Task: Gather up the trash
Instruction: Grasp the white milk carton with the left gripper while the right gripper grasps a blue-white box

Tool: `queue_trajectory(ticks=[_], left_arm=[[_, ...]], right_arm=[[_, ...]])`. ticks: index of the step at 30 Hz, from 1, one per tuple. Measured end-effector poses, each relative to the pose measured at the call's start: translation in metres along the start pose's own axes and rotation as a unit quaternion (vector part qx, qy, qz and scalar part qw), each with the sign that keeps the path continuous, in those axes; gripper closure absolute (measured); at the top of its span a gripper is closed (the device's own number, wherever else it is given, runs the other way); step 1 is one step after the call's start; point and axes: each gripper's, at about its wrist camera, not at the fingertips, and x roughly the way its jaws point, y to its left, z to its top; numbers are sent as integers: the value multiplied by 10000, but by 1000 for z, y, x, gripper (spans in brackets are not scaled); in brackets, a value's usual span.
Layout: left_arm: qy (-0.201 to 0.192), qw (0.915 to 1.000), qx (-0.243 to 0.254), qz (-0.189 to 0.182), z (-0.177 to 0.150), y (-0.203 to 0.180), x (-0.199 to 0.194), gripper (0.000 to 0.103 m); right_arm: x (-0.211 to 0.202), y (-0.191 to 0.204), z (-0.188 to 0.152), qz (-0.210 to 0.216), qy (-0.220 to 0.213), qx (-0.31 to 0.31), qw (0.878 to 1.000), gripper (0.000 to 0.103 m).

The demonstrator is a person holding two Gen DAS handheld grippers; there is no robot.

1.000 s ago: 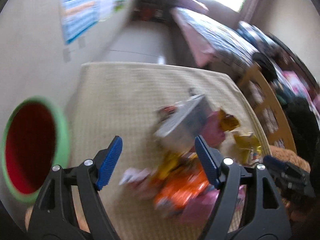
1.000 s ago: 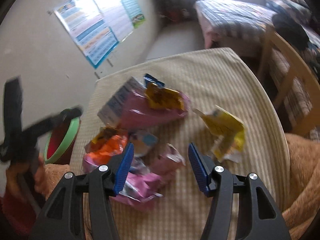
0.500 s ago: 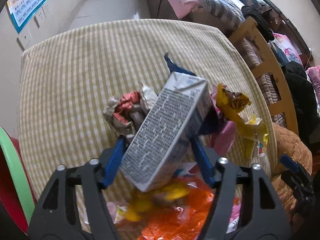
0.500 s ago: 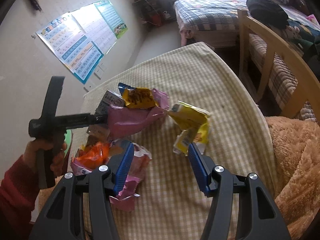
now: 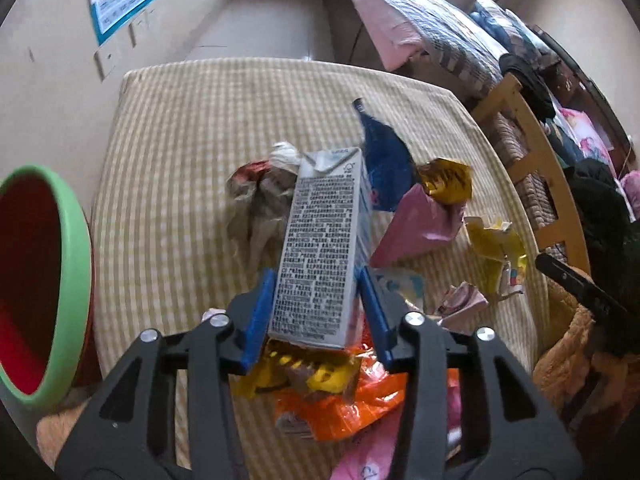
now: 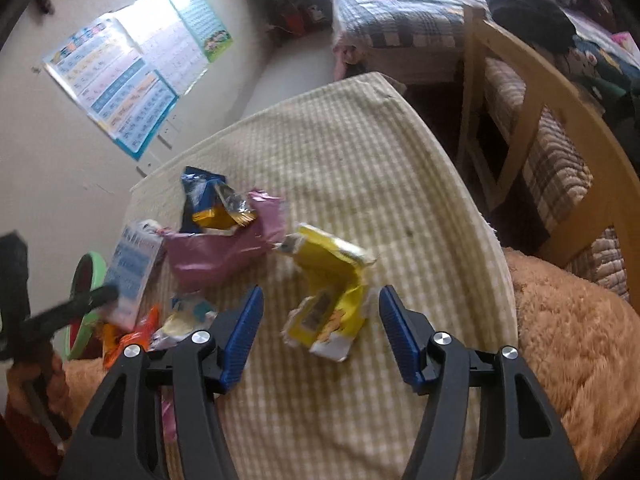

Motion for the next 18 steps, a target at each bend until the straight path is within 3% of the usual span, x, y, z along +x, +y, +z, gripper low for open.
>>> queue_trajectory(ticks=[2, 10, 13, 18], left_arm=[[9, 9999, 21, 105, 0, -1, 1, 51], [223, 9997, 86, -5, 9, -10, 24, 51], [236, 9997, 103, -51, 11, -14, 26, 56], [-139, 9999, 84, -45, 11, -19, 4, 65]], right_arm=[[5, -8, -2, -6, 67, 135, 9999, 45], [7, -19, -9, 15, 145, 341, 9993, 45], [9, -18, -10, 31, 179, 334, 9993, 45], [13, -20, -9, 102, 214, 400, 9989, 45]])
